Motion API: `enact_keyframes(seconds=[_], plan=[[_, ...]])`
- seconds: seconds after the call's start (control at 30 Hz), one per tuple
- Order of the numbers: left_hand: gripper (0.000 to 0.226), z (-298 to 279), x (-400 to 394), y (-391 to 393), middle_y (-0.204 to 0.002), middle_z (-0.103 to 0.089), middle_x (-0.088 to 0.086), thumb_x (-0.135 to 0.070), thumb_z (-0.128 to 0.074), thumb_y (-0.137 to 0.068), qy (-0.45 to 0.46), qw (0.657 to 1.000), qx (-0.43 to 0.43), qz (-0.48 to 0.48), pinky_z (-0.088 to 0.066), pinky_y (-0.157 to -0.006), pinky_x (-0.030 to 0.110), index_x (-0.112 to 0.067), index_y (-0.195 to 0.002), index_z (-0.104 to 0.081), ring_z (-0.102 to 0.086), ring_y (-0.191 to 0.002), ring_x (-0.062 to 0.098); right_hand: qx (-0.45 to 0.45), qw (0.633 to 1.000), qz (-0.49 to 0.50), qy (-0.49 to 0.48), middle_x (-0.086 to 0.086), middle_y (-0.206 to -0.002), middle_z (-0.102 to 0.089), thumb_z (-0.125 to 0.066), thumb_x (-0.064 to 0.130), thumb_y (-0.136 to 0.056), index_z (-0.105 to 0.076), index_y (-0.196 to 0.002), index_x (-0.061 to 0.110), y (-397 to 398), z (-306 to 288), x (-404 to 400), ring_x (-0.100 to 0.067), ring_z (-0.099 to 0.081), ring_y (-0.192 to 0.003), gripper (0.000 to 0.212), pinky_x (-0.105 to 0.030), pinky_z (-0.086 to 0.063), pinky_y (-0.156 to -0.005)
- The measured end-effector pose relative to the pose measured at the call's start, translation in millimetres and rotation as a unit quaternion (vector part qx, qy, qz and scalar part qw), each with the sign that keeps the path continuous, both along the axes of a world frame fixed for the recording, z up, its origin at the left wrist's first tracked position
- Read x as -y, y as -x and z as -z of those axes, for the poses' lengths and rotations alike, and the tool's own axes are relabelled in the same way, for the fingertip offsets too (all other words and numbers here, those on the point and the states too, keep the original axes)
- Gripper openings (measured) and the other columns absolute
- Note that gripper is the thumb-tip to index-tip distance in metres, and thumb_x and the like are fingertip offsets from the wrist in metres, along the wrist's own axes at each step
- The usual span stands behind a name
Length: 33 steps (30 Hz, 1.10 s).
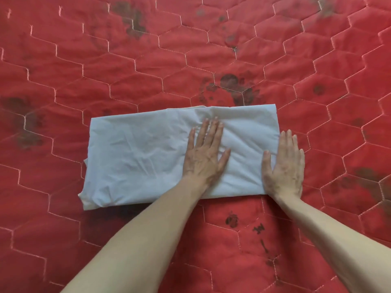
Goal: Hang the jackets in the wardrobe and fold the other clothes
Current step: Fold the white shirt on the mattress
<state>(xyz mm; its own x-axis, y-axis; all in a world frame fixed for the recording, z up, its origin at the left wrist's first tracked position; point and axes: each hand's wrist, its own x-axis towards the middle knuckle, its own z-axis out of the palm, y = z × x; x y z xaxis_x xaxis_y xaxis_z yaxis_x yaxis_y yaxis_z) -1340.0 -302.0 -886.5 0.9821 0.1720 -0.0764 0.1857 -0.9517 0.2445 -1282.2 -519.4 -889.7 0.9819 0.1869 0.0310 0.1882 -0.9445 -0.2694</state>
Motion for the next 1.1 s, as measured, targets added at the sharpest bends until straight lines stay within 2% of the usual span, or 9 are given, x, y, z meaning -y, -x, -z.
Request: enact_keyframes(seconds=[0.23, 0.4, 0.53, 0.6, 0.77, 0.83, 0.93, 1.0, 1.1], plan=[[0.079, -2.8, -8.8, 2.9, -0.174, 0.014, -0.001, -0.062, -0.013, -0.101, -0.002, 0.997, -0.063, 0.041, 0.003, -0.129, 0.050, -0.021, -0.167, 0.005, 0.017, -0.159, 0.019, -0.020, 0.998, 0.027, -0.043, -0.008, -0.174, -0.008, -0.035, 0.050, -0.104, -0.006, -0.166, 0.009, 1.3, -8.4, -1.3, -0.022, -0.007, -0.161, 0.080, -0.042, -0.012, -0.130], [0.071, -7.6, -29.7, 61.0, -0.175, -0.004, 0.002, -0.054, -0.023, -0.105, 0.016, 0.997, -0.036, 0.059, -0.004, -0.129, 0.048, -0.020, -0.167, -0.015, -0.001, -0.161, 0.022, -0.133, 0.958, 0.185, -0.172, -0.007, -0.146, -0.052, -0.077, 0.054, -0.085, -0.031, -0.159, 0.019, 11.5, -49.6, -11.4, -0.030, -0.047, -0.134, 0.094, -0.046, -0.038, -0.113], [0.071, -14.4, -35.2, 89.0, -0.174, 0.005, -0.001, -0.054, -0.019, -0.105, 0.050, 0.992, -0.080, 0.082, 0.000, -0.128, 0.048, -0.022, -0.167, -0.007, 0.013, -0.160, 0.018, -0.313, 0.859, 0.266, -0.304, 0.001, -0.107, -0.074, -0.091, 0.041, -0.076, -0.066, -0.119, 0.014, -6.6, -78.3, -17.9, -0.016, -0.071, -0.093, 0.057, -0.032, -0.057, -0.079], [0.071, -24.4, -38.8, 92.4, -0.174, 0.008, -0.003, -0.054, -0.015, -0.105, 0.074, 0.988, -0.099, 0.092, 0.005, -0.128, 0.044, -0.022, -0.167, -0.002, 0.018, -0.158, 0.014, -0.380, 0.828, 0.266, -0.316, -0.004, -0.101, -0.077, -0.087, 0.027, -0.082, -0.072, -0.114, 0.008, -13.9, -90.3, -21.0, -0.022, -0.074, -0.090, 0.041, -0.036, -0.059, -0.082], [0.067, -56.9, -48.0, 94.4, -0.174, -0.006, -0.008, -0.044, -0.039, -0.109, 0.240, 0.964, -0.110, 0.017, -0.001, -0.129, 0.028, -0.023, -0.167, -0.013, 0.002, -0.159, 0.006, -0.380, 0.857, 0.213, -0.275, -0.012, -0.102, -0.078, -0.064, 0.011, -0.095, -0.072, -0.103, 0.012, -6.3, -131.5, -49.3, -0.028, -0.075, -0.082, 0.011, -0.052, -0.063, -0.079], [0.066, -72.4, -48.5, 93.2, -0.169, -0.024, -0.012, -0.038, -0.055, -0.104, 0.392, 0.909, -0.099, -0.102, -0.015, -0.125, 0.022, -0.028, -0.163, -0.027, -0.018, -0.156, 0.005, -0.322, 0.908, 0.159, -0.216, -0.007, -0.094, -0.077, -0.056, 0.018, -0.088, -0.070, -0.096, 0.017, 5.3, -150.5, -71.1, -0.030, -0.074, -0.084, 0.016, -0.054, -0.062, -0.078], [0.064, -98.1, -55.2, 89.2, -0.156, -0.044, -0.011, -0.033, -0.065, -0.100, 0.619, 0.730, -0.075, -0.281, -0.029, -0.116, 0.023, -0.028, -0.157, -0.037, -0.039, -0.147, 0.006, -0.259, 0.950, 0.079, -0.157, -0.004, -0.090, -0.067, -0.048, 0.017, -0.093, -0.060, -0.097, 0.015, 27.2, -184.6, -115.2, -0.033, -0.063, -0.089, 0.013, -0.044, -0.048, -0.073], [0.053, -109.1, -67.0, 91.6, -0.149, -0.050, -0.011, -0.038, -0.062, -0.101, 0.685, 0.634, -0.080, -0.350, -0.033, -0.118, 0.032, -0.031, -0.151, -0.045, -0.046, -0.139, 0.007, -0.230, 0.963, 0.046, -0.134, -0.007, -0.088, -0.064, -0.045, 0.015, -0.095, -0.058, -0.105, 0.012, 44.1, -201.6, -145.7, -0.037, -0.059, -0.088, 0.016, -0.042, -0.043, -0.073], [0.031, -111.9, -93.4, 106.5, -0.142, -0.060, -0.008, -0.045, -0.056, -0.103, 0.728, 0.540, -0.082, -0.414, -0.038, -0.118, 0.043, -0.032, -0.130, -0.059, -0.055, -0.129, 0.008, -0.179, 0.979, -0.017, -0.096, -0.020, -0.091, -0.065, -0.042, 0.020, -0.093, -0.054, -0.127, 0.014, 69.1, -215.4, -190.1, -0.047, -0.061, -0.088, 0.036, -0.048, -0.049, -0.078]])
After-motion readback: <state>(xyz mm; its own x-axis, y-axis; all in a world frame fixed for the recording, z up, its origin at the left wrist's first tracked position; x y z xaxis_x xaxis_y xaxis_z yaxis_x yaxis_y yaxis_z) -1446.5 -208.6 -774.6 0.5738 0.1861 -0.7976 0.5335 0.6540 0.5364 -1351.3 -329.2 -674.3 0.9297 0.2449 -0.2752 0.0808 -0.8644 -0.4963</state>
